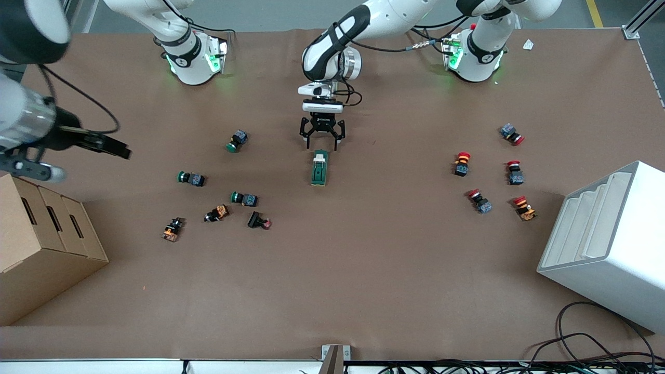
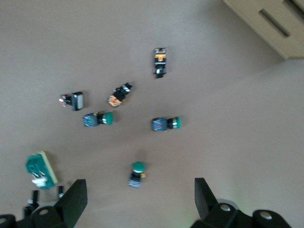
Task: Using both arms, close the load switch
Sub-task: 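Reach the right gripper to the white switch handle while the left gripper holds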
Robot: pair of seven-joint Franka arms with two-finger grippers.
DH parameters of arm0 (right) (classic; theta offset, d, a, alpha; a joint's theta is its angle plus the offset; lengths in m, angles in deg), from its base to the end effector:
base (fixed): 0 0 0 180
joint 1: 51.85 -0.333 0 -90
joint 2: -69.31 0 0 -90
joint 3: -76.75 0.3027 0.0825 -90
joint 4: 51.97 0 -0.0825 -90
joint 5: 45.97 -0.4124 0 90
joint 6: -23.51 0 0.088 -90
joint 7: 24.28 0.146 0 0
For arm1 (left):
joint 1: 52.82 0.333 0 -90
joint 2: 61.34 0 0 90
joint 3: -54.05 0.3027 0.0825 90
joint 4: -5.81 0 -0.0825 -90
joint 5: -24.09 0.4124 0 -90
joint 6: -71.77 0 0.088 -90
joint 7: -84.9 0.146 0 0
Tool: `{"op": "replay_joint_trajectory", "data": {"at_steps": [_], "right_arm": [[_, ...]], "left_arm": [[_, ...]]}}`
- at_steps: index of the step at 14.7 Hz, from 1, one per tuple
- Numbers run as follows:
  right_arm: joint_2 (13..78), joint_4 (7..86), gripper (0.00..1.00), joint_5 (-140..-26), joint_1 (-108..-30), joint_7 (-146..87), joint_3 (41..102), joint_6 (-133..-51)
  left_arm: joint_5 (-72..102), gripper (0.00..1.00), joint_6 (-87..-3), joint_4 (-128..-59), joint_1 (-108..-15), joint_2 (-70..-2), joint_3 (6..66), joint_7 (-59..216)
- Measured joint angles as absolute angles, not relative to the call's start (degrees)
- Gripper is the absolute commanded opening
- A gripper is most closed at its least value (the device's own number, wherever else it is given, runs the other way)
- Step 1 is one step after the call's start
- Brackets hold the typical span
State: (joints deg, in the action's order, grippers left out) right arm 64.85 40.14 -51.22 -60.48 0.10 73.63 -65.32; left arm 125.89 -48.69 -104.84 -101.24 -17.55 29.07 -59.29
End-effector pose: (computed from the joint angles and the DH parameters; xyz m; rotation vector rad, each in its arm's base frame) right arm 0.5884 0.0712 0.5072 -3.0402 0.5121 0.2361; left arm 0.2367 -0.5678 0.0484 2.7382 -0.0831 1.3797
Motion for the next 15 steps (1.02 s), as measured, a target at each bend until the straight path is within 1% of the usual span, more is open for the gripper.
{"op": "replay_joint_trajectory", "data": {"at_steps": [3, 8, 11, 15], "right_arm": [[64.5, 45.6, 1.0, -53.14, -66.84, 14.44, 73.92, -73.25], [63.0, 57.0, 1.0, -55.07, -78.93, 32.6, 74.11, -92.13], [58.94, 60.43, 1.0, -55.48, -86.95, 43.17, 74.18, -102.37], [50.86, 60.82, 1.0, -55.81, -94.57, 53.99, 74.17, -114.38]], "left_arm": [[128.75, 1.0, -45.98, -104.68, -101.32, -15.61, 29.02, -59.71], [129.71, 1.0, -43.4, -104.55, -102.37, -14.98, 29.13, -62.2], [129.79, 1.0, -42.35, -104.46, -102.97, -14.67, 29.2, -62.4], [129.8, 1.0, -41.85, -104.44, -103.51, -14.54, 29.41, -62.4]]}}
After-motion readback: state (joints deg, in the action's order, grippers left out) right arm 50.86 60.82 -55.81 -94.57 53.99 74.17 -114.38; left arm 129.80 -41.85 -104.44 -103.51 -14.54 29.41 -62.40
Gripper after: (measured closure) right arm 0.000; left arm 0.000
